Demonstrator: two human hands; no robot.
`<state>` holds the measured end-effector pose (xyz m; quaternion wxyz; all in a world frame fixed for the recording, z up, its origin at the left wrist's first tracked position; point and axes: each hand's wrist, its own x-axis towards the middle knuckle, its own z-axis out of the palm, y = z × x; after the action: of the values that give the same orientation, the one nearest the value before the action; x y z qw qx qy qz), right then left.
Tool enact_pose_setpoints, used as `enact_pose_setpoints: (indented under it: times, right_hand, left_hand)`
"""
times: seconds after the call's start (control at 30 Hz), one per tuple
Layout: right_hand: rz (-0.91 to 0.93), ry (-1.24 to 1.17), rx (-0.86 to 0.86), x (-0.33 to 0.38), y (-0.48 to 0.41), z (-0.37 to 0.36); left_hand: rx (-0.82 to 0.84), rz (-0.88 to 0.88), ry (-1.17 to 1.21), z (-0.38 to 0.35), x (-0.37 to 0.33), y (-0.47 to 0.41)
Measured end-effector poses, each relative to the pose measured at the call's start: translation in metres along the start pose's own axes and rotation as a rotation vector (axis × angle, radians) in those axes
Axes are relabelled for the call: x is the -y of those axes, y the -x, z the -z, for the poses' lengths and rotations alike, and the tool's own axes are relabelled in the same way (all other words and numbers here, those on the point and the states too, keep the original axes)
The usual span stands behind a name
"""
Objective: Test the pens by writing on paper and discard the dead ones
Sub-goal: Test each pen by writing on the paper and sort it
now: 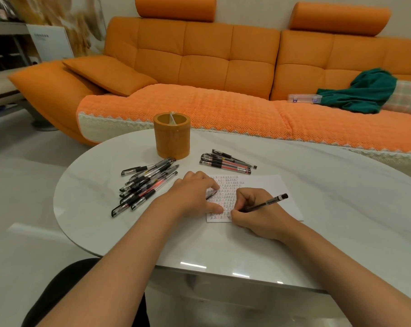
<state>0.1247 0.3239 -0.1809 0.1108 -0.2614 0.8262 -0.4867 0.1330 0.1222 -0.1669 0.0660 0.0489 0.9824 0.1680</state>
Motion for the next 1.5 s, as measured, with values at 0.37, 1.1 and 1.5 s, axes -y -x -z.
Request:
enact_pose_setpoints:
  times: [0.37,1.1,1.5]
  right_hand:
    - [0.031,0.008,-0.001,-0.001,0.001,-0.001]
    - [-0.060,-0.169,-0.132,-0.001,-0.002,0.004]
    - [-0.025,-0.404,-0.123,0.007,-0.005,0.023]
  left_hand:
    - [0.003,-0.007,0.003,0.001,0.000,0.001]
    - [0.012,0.008,0.020,0.003,-0.003,0.004]
    - [-0.033,-0.015,0.036,0.002,0.004,0.003]
